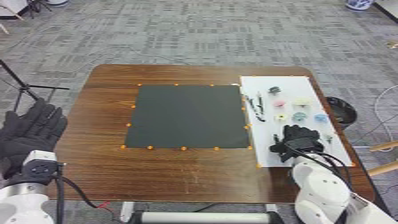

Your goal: Arrange flowers

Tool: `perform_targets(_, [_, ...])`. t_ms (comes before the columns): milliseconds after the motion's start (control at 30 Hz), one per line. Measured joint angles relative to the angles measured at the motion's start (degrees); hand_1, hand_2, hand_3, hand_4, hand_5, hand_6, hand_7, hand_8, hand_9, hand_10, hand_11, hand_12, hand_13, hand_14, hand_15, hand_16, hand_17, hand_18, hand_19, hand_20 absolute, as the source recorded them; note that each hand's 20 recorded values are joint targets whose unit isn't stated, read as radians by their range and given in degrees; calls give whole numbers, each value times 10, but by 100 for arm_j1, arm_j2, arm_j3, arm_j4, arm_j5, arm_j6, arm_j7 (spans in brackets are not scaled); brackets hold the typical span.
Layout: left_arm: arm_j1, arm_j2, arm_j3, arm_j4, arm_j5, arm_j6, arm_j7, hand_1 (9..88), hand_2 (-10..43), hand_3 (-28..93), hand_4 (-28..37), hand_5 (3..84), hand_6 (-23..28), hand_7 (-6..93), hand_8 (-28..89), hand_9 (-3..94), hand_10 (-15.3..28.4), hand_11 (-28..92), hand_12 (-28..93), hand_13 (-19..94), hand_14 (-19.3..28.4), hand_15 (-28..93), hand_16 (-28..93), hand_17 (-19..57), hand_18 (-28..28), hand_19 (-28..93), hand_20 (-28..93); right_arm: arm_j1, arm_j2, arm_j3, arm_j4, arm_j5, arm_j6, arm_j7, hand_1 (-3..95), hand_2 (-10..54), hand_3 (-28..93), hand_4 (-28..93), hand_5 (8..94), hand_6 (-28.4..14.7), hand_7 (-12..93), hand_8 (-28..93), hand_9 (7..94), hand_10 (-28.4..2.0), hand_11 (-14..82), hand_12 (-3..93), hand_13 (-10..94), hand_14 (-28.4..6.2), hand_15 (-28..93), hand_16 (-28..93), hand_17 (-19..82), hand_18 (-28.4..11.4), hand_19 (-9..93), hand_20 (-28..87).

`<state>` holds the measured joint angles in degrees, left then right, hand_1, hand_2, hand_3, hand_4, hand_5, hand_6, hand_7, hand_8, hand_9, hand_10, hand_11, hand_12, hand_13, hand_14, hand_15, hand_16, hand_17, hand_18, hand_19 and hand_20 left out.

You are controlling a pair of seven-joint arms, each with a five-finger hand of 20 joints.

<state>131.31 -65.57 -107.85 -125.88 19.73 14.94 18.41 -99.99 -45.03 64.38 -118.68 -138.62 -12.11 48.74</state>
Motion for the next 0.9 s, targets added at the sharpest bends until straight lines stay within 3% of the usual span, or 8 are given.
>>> perform_targets(33, [-3, 1, 0, 1, 0, -4, -1, 227, 160, 721, -283, 410, 108, 64, -76, 305, 167, 189, 72, 206, 143, 185, -57, -75, 114, 324, 55, 60, 9, -53, 7, 1, -60, 0, 399, -95, 680, -253, 603, -57, 517, 42, 577, -187, 608, 580, 578, -191, 782, 559, 292, -272, 794, 454])
perform_targets(133, [-15, 6, 0, 6, 0, -12, -4, 227, 160, 721, -283, 408, 106, 62, -76, 305, 167, 188, 71, 206, 144, 186, -56, -75, 115, 323, 55, 175, -13, -105, 7, 61, -257, -9, 445, -95, 659, -240, 610, -44, 502, 139, 587, -179, 604, 572, 587, -187, 779, 550, 303, -265, 792, 453])
perform_targets(200, [-17, 7, 0, 6, 0, -13, -5, 227, 160, 720, -283, 408, 106, 61, -75, 306, 167, 188, 71, 207, 144, 186, -56, -75, 115, 323, 55, 217, -69, -96, -9, 175, -365, -12, 498, -95, 612, -208, 620, -23, 546, 171, 610, -168, 604, 565, 604, -180, 774, 545, 322, -258, 793, 458])
perform_targets(433, [-13, 8, -7, 6, -14, -24, -3, 227, 157, 717, -283, 406, 105, 58, -75, 306, 166, 188, 71, 207, 144, 186, -55, -75, 115, 322, 55, 312, -229, -99, -77, 397, -593, -87, 520, -95, 645, -178, 663, -12, 570, 195, 670, -137, 542, 636, 625, -162, 766, 529, 355, -252, 804, 456])
perform_targets(667, [-8, 4, -10, 3, -16, -50, 5, 227, 156, 718, -283, 405, 105, 57, -74, 307, 167, 187, 71, 207, 144, 186, -55, -75, 115, 321, 56, 305, -380, 192, -97, 1046, -680, 8, 504, -95, 697, -151, 651, -13, 623, 155, 734, -100, 401, 673, 703, -110, 683, 465, 397, -238, 812, 408])
perform_targets(800, [1, 3, -49, 3, -17, -49, 8, 227, 155, 718, -283, 404, 104, 57, -74, 306, 166, 185, 70, 207, 144, 185, -55, -75, 115, 320, 56, 87, -384, 388, -158, 1111, -463, 21, 500, -95, 704, -143, 652, -12, 628, 149, 763, -95, 357, 684, 723, -99, 668, 463, 409, -236, 818, 401])
perform_targets(900, [14, 3, -77, 3, -19, -49, 9, 227, 155, 718, -283, 405, 104, 57, -75, 306, 166, 185, 70, 207, 144, 184, -55, -75, 115, 320, 57, -184, -333, 426, -216, 953, 22, -1, 490, -95, 715, -125, 657, -15, 630, 151, 770, -97, 350, 690, 734, -94, 667, 464, 417, -233, 823, 401])
